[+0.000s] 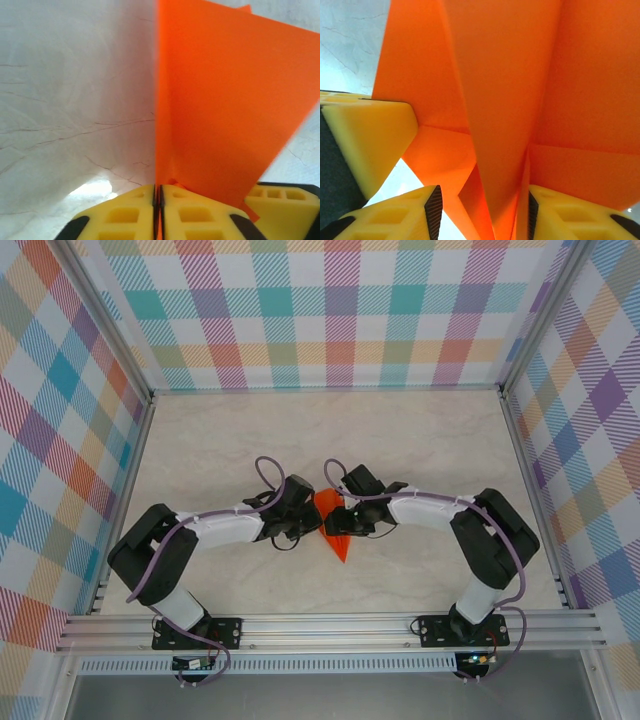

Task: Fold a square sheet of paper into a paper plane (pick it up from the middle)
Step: Move the paper plane to the top-center of the table.

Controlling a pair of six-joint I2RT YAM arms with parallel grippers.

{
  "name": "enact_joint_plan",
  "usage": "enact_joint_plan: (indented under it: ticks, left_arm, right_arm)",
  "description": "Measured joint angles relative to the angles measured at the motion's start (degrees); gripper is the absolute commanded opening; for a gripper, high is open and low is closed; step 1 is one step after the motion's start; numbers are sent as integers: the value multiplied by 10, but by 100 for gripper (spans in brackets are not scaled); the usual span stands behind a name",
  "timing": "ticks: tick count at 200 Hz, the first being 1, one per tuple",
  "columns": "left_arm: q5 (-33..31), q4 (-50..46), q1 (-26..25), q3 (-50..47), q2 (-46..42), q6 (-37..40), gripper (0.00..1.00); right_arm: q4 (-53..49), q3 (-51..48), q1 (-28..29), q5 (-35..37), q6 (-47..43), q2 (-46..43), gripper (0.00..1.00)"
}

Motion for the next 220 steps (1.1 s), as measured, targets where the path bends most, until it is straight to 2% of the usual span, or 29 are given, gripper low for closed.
enact_joint_plan:
  ticks: [46, 101, 158, 195, 220]
  left_arm:
    - [-9, -15, 9, -7, -33, -2, 39]
    - [-31, -69, 36, -7, -81, -2, 55]
    - [-68, -147, 60, -7, -101, -3, 82]
    - [-76, -165, 64, -7, -105, -2, 99]
    - [-77, -166, 65, -7, -106, -2, 100]
  right_arm:
    - [-23, 30, 21, 49, 7, 28, 38]
    - [-59, 61, 46, 99, 25, 53, 37]
    - [-96, 88, 57, 147, 50, 69, 26]
    - [-121, 96, 60, 176, 63, 70, 25]
    - [-134, 103, 61, 188, 69, 70, 30]
